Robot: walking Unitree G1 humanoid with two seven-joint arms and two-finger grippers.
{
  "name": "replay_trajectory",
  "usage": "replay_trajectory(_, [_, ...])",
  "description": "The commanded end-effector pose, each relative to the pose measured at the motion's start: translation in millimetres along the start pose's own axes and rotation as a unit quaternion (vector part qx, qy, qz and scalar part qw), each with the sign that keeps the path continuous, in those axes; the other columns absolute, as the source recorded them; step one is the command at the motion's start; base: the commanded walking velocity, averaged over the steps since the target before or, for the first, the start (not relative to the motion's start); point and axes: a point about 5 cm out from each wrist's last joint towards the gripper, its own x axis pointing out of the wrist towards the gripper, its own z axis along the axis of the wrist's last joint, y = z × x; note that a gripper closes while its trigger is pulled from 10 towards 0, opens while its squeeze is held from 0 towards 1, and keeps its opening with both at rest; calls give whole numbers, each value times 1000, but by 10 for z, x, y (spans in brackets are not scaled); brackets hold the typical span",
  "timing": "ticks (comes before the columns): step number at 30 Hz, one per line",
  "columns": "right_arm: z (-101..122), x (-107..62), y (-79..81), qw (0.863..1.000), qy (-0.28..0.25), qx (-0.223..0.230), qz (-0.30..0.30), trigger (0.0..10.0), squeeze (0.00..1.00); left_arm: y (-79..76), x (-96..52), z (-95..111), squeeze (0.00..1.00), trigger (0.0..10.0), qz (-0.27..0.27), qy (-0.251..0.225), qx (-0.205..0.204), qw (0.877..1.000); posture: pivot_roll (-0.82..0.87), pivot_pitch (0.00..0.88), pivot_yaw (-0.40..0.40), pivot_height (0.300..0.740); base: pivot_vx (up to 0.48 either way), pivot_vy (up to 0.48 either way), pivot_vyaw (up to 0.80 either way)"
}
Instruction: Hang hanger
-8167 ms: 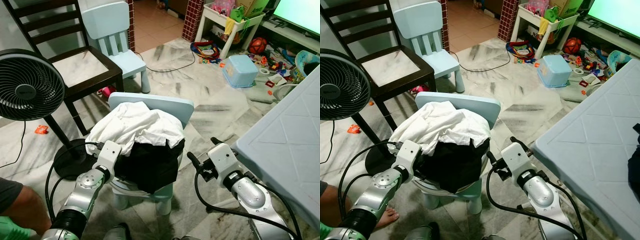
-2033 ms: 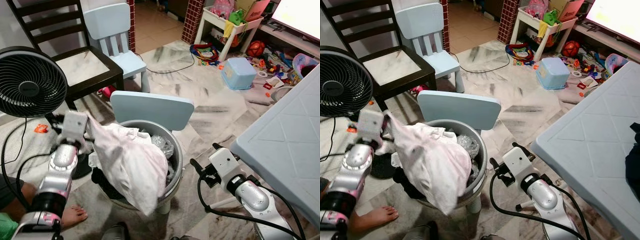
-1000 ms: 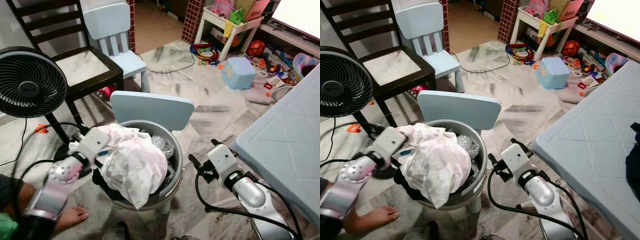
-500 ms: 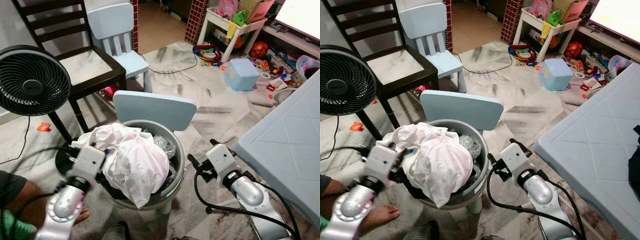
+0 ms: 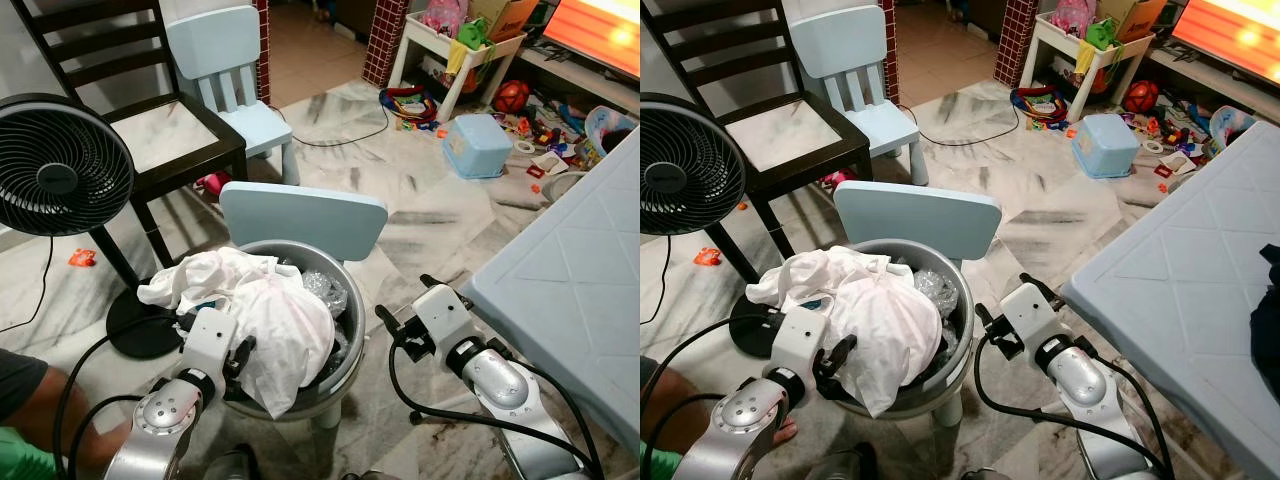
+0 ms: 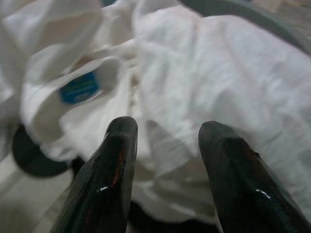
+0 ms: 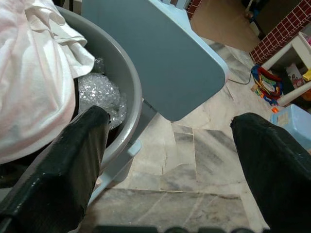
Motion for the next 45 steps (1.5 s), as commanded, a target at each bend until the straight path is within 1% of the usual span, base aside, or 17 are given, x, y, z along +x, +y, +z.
replay_trajectory(1, [-43, -20, 6, 1000, 8, -3, 0, 10000, 0, 17, -56, 14, 0, 10000, 23, -2, -3, 1000, 27, 140, -64, 740, 0, 0, 0])
replay_trajectory(3, [-43, -13, 22, 1000, 7, -2, 4, 10000, 0, 13, -125, 27, 0, 10000, 46, -9, 1, 999, 36, 141, -67, 740, 0, 0, 0])
replay_trajectory(5, [-43, -9, 19, 1000, 7, -2, 3, 10000, 0, 18, -142, 28, 0, 10000, 56, -10, -2, 998, 37, 141, -67, 740, 0, 0, 0])
replay_trajectory(7, [-37, 8, 6, 1000, 6, -3, 3, 10000, 0, -1, -161, -10, 0, 10000, 53, 5, -8, 999, 40, 142, -67, 740, 0, 0, 0])
replay_trajectory(9, [-33, 17, 1, 1000, 6, -3, 3, 10000, 0, 5, -161, -55, 0, 10000, 59, 18, -25, 998, 40, 141, -67, 740, 0, 0, 0])
replay_trajectory(11, [-27, 17, -8, 1000, 5, -4, 2, 10000, 0, 21, -173, -99, 0, 10000, 69, 41, -65, 995, 36, 141, -65, 740, 0, 0, 0])
replay_trajectory(13, [-34, 10, -14, 1000, 5, -4, 1, 10000, 0, 0, -181, -129, 0, 10000, 63, 56, -87, 993, 36, 140, -64, 740, 0, 0, 0])
replay_trajectory(18, [-42, 4, -12, 1000, 6, -4, -1, 10000, 0, 12, -152, -169, 0, 10000, 55, 72, -110, 990, 35, 142, -62, 740, 0, 0, 0])
replay_trajectory(19, [-42, 4, -6, 1000, 5, -4, -1, 10000, 0, 35, -112, -174, 0, 7608, 51, 73, -114, 990, 35, 142, -62, 740, 0, 0, 0])
replay_trajectory(20, [-41, 4, -4, 1000, 5, -3, -1, 10000, 0, 48, -97, -173, 0, 7608, 51, 73, -114, 989, 35, 142, -62, 740, 0, 0, 0])
replay_trajectory(21, [-37, 6, 0, 1000, 4, -3, -1, 10000, 0, 65, -48, -180, 0, 4863, 34, 75, -100, 992, 33, 142, -62, 740, 0, 0, 0])
replay_trajectory(23, [-36, 7, 1, 1000, 4, -3, -1, 10000, 0, 67, -37, -183, 0, 4863, 29, 76, -96, 992, 33, 142, -62, 740, 0, 0, 0])
replay_trajectory(26, [-29, 9, -5, 1000, 3, -4, -2, 10000, 0, 140, 54, -216, 0, 2784, 22, 91, -95, 991, 25, 141, -64, 740, 0, 0, 0])
replay_trajectory(27, [-27, 6, -24, 1000, 3, -5, -3, 10000, 0, 180, 88, -225, 0, 0, 26, 93, -105, 990, 20, 142, -63, 740, 0, 0, 0])
replay_trajectory(31, [-31, -4, -57, 1000, 4, -7, -8, 10000, 0, 173, 102, -242, 0, 0, 20, 98, -119, 988, 16, 143, -62, 740, 0, 0, 0])
replay_trajectory(37, [-30, -14, -55, 1000, 5, -8, -8, 10000, 0, 108, 107, -240, 0, 0, 9, 97, -124, 987, 15, 145, -65, 740, 0, 0, 0])
replay_trajectory(45, [-27, 8, -47, 1000, 4, -8, -5, 10000, 0, 169, 105, -235, 0, 0, 42, 83, -117, 989, 19, 142, -67, 740, 0, 0, 0])
